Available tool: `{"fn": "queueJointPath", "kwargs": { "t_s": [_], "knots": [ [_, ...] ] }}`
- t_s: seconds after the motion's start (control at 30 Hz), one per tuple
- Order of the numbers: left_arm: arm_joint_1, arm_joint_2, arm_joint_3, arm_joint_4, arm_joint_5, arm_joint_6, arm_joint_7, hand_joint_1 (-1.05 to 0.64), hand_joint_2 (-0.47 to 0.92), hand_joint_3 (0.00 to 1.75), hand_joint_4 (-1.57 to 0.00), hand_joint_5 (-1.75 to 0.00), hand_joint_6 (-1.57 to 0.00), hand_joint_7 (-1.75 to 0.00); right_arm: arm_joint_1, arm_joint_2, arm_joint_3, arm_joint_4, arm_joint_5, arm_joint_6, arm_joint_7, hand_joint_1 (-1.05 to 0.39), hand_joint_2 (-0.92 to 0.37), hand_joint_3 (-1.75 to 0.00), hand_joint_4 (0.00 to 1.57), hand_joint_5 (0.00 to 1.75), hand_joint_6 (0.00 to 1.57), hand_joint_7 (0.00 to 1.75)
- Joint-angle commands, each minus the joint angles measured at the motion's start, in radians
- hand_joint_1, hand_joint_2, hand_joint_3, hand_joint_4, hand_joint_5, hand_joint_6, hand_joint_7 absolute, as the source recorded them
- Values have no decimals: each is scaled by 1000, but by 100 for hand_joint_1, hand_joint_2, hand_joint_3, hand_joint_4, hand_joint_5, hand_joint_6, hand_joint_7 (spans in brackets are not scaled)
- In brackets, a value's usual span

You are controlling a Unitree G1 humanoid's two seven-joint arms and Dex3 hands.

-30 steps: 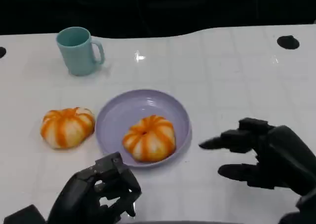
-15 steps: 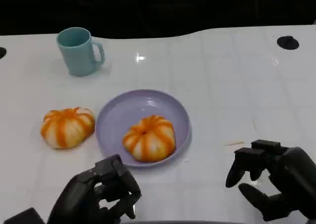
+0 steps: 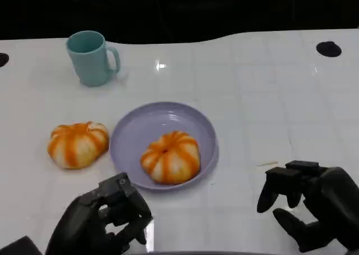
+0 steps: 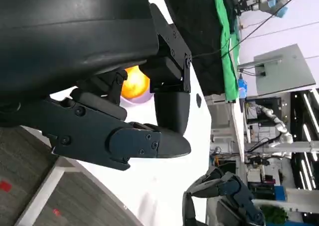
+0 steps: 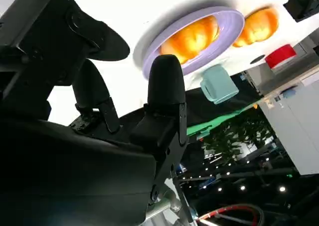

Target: Grasp the bread from the table and place it into the plate.

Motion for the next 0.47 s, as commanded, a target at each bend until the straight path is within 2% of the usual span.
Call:
{"fn": "queueJointPath", "kwargs": {
  "t_s": [0.03,0.47],
  "knots": [
    [-6,17,13,15,-8,-21,-6,-53,92,26,-68,-175,-61,-153,5,-9,-3,1,-1,6,-6,3,-12,-132,85,167,77,136],
    [-12,21,12,20,-9,-16,2,-50,92,27,-69,-175,-61,-154,5,-11,4,-2,2,32,4,5,-10,-135,86,170,76,140]
  ]
}}
